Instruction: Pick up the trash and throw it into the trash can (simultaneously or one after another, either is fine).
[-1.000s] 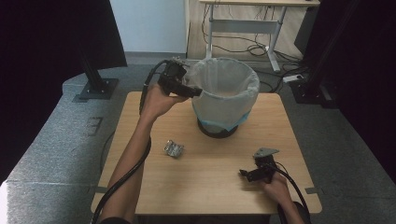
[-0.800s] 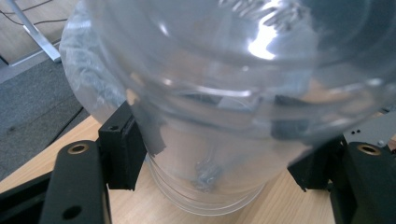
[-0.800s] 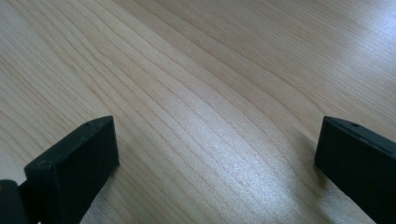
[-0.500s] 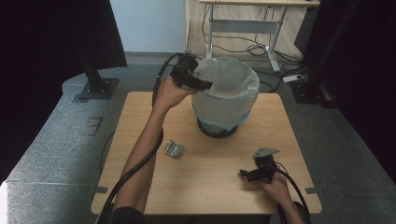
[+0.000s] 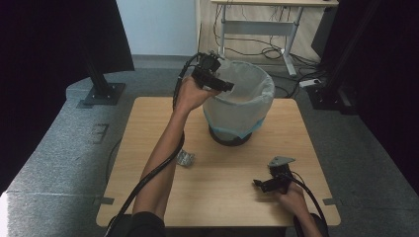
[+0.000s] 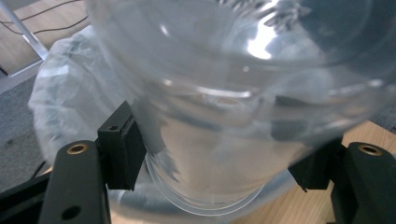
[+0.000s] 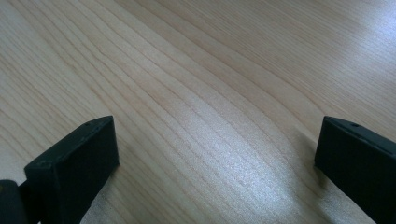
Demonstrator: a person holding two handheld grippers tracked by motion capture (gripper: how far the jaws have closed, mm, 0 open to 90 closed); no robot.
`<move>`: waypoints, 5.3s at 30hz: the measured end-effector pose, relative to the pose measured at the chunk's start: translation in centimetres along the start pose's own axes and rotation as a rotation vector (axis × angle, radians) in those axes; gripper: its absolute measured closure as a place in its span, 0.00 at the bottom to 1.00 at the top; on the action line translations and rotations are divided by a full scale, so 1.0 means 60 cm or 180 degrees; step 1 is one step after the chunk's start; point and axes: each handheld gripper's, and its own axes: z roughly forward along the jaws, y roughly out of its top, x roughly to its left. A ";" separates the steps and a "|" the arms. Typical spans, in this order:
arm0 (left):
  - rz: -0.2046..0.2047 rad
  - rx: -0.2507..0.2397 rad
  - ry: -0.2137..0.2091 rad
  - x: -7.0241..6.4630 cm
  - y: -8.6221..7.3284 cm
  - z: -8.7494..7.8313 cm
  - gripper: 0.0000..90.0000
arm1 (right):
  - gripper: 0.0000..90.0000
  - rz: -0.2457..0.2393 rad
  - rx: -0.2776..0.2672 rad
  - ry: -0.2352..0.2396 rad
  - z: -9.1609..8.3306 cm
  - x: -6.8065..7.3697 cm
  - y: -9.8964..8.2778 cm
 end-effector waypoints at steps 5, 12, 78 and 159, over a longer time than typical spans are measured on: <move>-0.0025 -0.0003 0.0028 0.003 0.001 0.024 0.33 | 0.00 -0.0009 0.0001 0.0004 0.000 0.000 0.000; -0.0036 0.0008 0.0058 0.004 0.000 0.049 0.33 | 0.00 -0.0014 0.0001 0.0007 0.000 0.000 0.000; -0.0303 -0.0151 0.0168 0.029 -0.202 -0.054 0.00 | 0.00 -0.0004 0.0002 0.0007 0.000 0.001 0.000; -0.0680 0.0216 0.0332 0.010 -0.520 0.096 0.00 | 0.00 -0.0020 -0.0005 0.0010 0.000 0.002 -0.001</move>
